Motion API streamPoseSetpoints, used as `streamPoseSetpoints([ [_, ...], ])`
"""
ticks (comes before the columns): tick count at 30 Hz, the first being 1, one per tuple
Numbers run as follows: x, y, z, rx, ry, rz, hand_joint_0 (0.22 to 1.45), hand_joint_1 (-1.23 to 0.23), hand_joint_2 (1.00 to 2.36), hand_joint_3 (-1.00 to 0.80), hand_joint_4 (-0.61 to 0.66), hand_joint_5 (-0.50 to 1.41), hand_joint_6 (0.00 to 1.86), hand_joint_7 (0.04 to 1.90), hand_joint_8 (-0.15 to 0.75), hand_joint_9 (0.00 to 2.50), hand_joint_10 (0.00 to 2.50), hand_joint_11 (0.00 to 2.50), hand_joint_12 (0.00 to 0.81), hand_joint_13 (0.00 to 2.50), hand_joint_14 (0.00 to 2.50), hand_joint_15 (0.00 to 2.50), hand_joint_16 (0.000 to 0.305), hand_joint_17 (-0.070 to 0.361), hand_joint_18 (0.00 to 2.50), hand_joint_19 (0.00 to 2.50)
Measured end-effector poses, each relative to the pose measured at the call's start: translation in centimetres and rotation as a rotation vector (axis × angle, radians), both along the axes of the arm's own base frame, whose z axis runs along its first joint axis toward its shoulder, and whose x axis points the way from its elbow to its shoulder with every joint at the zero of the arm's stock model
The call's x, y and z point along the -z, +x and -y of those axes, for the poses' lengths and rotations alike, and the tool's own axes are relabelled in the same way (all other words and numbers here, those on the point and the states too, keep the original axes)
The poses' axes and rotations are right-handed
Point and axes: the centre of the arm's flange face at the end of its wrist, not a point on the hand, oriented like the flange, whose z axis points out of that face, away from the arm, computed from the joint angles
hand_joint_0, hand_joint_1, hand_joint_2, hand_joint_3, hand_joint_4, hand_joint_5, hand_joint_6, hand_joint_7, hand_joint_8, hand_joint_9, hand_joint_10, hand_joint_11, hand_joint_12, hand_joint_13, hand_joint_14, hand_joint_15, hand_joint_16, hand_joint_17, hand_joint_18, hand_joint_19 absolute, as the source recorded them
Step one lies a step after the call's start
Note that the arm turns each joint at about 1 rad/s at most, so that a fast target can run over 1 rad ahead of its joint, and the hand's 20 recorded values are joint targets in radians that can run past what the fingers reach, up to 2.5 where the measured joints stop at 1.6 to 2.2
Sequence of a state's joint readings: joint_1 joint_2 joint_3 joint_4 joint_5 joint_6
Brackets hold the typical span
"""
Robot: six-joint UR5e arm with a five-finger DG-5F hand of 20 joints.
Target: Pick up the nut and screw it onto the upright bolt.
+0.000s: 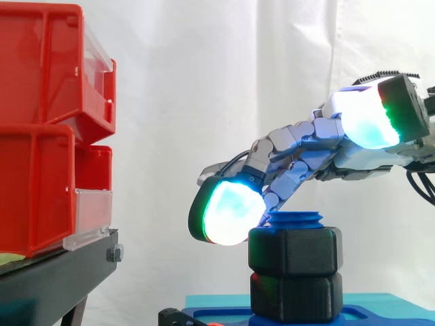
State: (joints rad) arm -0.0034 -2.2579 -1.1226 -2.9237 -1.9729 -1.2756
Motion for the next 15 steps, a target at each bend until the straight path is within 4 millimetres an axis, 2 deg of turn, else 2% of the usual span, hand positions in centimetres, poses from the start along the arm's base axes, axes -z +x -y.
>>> streamPoseSetpoints([
  [6, 0.0, -0.1, 0.4, 0.002, 0.0, 0.0, 0.49, -0.06, 1.0, -0.5, 0.25, -0.07, 0.5, 1.1, 0.208, 0.32, 0.0, 0.0, 0.301, 0.05, 0.0, 0.0, 0.035, 0.079, 0.0, 0.0],
  [15, 0.0, -0.2, 1.1, 0.002, -0.006, 0.002, 0.51, -0.12, 1.0, -0.5, 0.2, -0.03, 0.5, 1.32, 0.228, 0.47, 0.0, 0.0, 0.286, 0.18, 0.0, 0.0, 0.03, 0.067, 0.0, 0.0],
])
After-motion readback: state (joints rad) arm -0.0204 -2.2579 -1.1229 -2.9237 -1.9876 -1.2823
